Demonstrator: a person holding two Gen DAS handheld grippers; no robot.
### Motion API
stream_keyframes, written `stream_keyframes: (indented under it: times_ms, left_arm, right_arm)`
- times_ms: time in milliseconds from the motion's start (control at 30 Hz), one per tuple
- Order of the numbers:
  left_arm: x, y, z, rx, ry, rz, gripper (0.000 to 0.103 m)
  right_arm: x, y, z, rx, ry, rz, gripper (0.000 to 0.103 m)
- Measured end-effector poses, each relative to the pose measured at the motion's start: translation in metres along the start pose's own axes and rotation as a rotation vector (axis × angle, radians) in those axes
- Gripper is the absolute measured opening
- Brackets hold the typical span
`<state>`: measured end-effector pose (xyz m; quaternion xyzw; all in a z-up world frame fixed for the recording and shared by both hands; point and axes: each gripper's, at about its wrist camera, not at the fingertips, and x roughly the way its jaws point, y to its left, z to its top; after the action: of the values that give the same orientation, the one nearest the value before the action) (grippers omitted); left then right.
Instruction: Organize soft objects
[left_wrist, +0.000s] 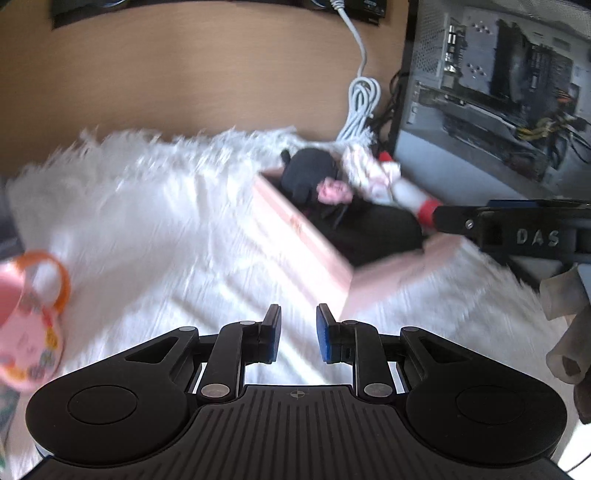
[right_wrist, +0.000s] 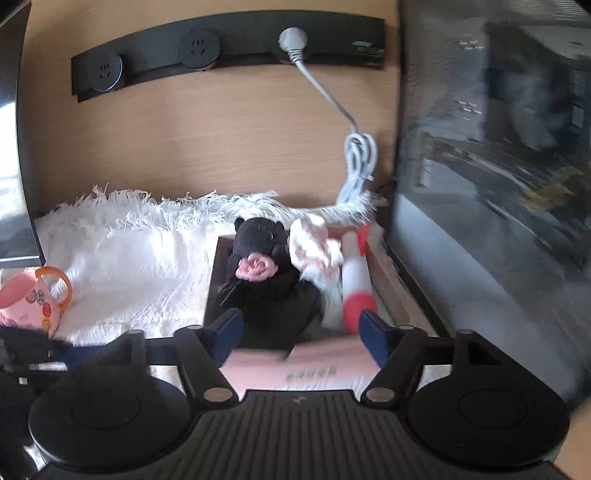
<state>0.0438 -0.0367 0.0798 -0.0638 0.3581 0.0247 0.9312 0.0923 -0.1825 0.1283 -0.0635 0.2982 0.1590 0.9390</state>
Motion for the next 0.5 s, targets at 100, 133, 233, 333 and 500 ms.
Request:
stream_keyframes:
  times_ms: [100,133,233,333,500]
  left_arm:
    - [-0.013,0.021,-0.027,-0.002,0.011,-0.025,0.024]
    - [-0.016,0.027,-0.036,0.009,0.006,-0.019,0.024]
    - [-0.015,0.044,-0.057,0.006,0.027,-0.009,0.024]
    - [-0.015,0.056,-0.069,0.024,0.015,-0.014,0.024]
    - [-0.003,0.063,-0.074,0.025,0.016,-0.032,0.024]
  right_arm:
    - [-0.011,0.025,-0.028,0.072,0.039,-0.058,0.079]
    - [-0.012,0.034,-0.038,0.083,0.061,-0.069,0.079]
    - [-0.008,0.063,-0.071,0.081,0.142,-0.107,0.079]
    - [-0.003,0.076,-0.09,0.138,0.19,-0.13,0.079]
    - [0.012,0.078,-0.109,0.234,0.245,-0.196,0.079]
